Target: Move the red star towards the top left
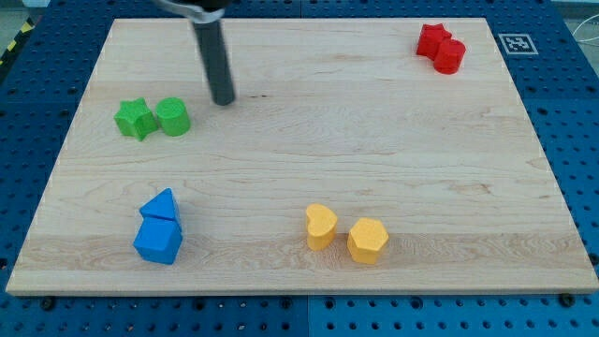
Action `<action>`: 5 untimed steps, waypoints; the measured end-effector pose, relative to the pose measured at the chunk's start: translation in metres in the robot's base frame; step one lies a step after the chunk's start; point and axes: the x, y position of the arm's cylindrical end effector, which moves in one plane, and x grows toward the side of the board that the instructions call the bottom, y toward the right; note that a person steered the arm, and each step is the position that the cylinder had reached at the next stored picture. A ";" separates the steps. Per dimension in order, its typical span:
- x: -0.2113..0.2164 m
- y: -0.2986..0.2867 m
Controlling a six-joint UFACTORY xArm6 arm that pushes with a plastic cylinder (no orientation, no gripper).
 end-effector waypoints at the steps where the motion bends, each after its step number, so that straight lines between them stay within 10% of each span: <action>1: 0.015 0.049; 5: 0.060 0.263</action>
